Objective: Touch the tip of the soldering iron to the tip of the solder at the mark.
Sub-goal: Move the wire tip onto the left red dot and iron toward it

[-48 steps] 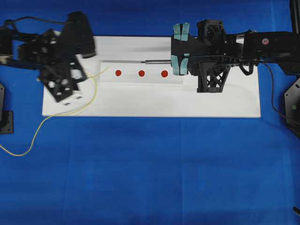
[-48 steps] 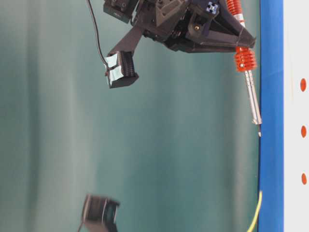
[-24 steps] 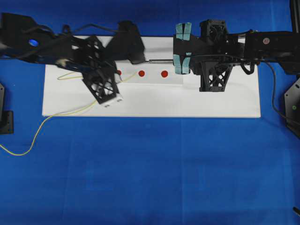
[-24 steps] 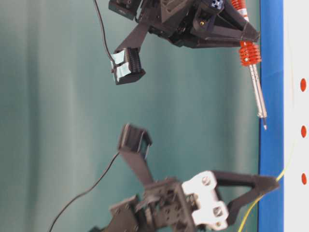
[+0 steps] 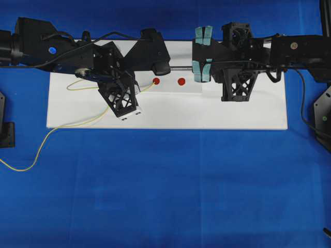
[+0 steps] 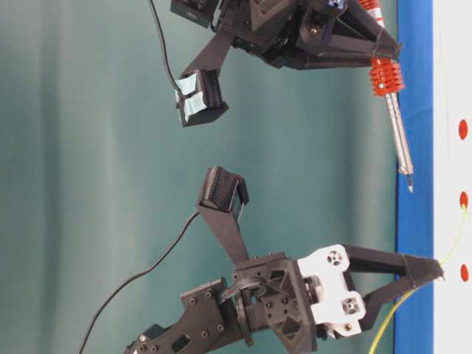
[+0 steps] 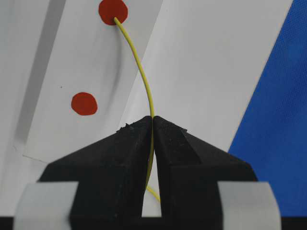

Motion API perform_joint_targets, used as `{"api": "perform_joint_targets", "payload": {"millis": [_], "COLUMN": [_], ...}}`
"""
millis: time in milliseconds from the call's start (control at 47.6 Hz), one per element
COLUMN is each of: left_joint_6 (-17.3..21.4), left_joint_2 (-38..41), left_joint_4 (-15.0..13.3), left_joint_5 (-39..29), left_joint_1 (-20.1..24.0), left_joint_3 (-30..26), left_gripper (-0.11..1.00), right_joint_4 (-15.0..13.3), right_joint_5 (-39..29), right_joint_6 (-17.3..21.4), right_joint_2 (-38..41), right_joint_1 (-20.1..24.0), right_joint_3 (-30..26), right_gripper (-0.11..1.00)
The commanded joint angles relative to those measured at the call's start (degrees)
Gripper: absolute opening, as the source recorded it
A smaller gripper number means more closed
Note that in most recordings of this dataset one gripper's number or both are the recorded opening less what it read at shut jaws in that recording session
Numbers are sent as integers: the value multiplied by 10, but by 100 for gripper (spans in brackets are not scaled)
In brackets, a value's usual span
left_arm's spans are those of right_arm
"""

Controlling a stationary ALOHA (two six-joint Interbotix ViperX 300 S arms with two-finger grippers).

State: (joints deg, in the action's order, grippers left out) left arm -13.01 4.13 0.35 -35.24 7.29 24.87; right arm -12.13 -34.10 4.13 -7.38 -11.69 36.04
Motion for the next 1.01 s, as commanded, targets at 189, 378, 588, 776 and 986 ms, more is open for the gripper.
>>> {"api": "perform_joint_targets", "payload": {"millis": [189, 378, 588, 776, 986], "left_joint_6": [7, 7, 6, 7, 5], "left_joint_2": [-7, -7, -7, -7, -7], "left_joint_4": [1, 1, 1, 1, 1], "left_joint_5": [1, 1, 1, 1, 1], "left_joint_1": [3, 3, 4, 4, 3], "left_joint_3": [-16, -16, -13, -13, -12], "left_gripper": [1, 1, 1, 1, 1], "right_joint_4": [-2, 1, 2, 4, 4], "right_joint_5": [3, 3, 3, 10, 12], "right_joint_6": [1, 1, 1, 1, 1], "right_joint_2": [-18, -17, -9, 4, 28], "right_joint_1": [-2, -2, 11, 21, 22], "right_joint_3": [-6, -5, -6, -6, -11], "right_gripper": [7, 7, 7, 7, 7]}}
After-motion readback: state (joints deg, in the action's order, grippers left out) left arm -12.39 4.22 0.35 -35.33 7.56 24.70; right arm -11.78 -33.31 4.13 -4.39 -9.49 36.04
